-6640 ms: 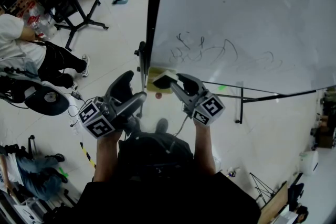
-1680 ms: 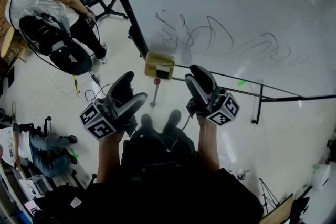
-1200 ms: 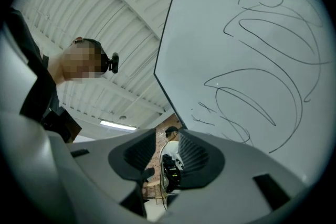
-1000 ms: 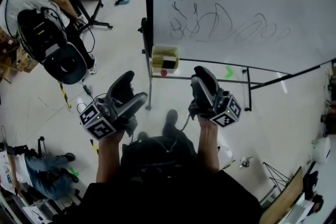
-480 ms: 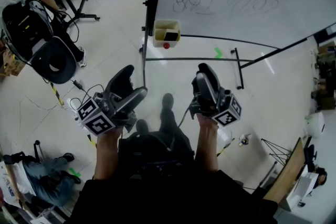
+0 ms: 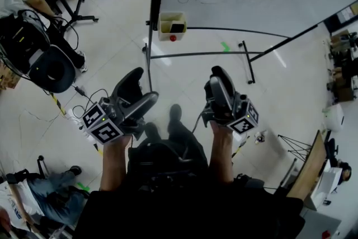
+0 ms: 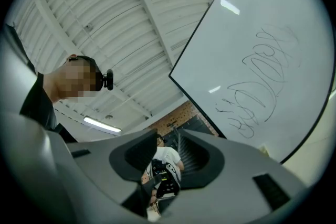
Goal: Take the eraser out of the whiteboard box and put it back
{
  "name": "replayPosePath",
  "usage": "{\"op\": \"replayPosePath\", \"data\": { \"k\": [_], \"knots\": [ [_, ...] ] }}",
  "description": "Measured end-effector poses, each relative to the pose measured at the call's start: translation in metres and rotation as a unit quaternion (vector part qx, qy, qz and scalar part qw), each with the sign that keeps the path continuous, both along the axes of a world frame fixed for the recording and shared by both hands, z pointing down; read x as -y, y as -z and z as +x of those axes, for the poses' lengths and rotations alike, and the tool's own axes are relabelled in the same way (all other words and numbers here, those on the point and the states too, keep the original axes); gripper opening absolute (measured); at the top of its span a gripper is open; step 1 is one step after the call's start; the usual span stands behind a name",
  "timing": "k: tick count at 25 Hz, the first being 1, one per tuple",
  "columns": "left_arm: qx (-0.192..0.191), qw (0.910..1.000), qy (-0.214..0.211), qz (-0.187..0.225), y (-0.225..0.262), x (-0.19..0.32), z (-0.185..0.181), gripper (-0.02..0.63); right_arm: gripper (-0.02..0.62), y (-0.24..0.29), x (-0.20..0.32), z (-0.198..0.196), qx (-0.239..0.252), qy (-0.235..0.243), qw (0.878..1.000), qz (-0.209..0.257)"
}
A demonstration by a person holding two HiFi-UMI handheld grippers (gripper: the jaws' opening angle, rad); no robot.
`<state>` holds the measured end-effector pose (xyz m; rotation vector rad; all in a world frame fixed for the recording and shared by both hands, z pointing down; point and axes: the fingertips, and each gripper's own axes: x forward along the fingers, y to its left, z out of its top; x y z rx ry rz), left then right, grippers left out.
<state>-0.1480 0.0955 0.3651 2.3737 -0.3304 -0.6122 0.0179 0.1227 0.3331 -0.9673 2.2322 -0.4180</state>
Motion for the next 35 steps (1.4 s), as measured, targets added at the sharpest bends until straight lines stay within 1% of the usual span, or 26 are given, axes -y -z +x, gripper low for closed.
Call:
{"op": "replayPosePath", "data": {
  "k": [5, 8, 12, 18, 21, 26, 29, 35],
  "knots": [
    [-0.007, 1.0000, -0.006, 0.001, 0.003, -0.004, 0.006, 0.428, 0.140, 0.004, -0.010, 0.008, -0.016, -0.004, 1.000, 0.009],
    [-0.006, 0.9999, -0.009, 0.002, 0.004, -0.005, 0.012, 0.428, 0.140, 0.006, -0.012, 0.014, -0.011, -0.009, 1.000, 0.008],
    [0.000, 0.9999, -0.009, 0.008, 0.006, -0.013, 0.021, 0.428, 0.140, 0.003, -0.021, 0.021, -0.004, -0.005, 1.000, 0.003],
    [0.003, 0.9996, 0.016, 0.025, 0.023, -0.037, 0.028, 0.428, 0.140, 0.014, -0.038, 0.030, -0.006, 0.023, 1.000, 0.020],
    [0.001, 0.9991, 0.034, 0.025, 0.028, -0.049, 0.033, 0.428, 0.140, 0.022, -0.051, 0.035, -0.008, 0.039, 0.999, 0.027],
    [0.001, 0.9987, 0.043, 0.027, 0.037, -0.076, 0.061, 0.428, 0.140, 0.032, -0.077, 0.062, -0.011, 0.051, 0.998, 0.037],
    [0.008, 0.9986, 0.048, 0.023, 0.034, -0.089, 0.078, 0.428, 0.140, 0.033, -0.089, 0.078, -0.007, 0.059, 0.997, 0.043],
    [0.018, 0.9977, 0.062, 0.020, 0.031, -0.109, 0.107, 0.428, 0.140, 0.034, -0.111, 0.100, -0.011, 0.081, 0.995, 0.060]
  ]
}}
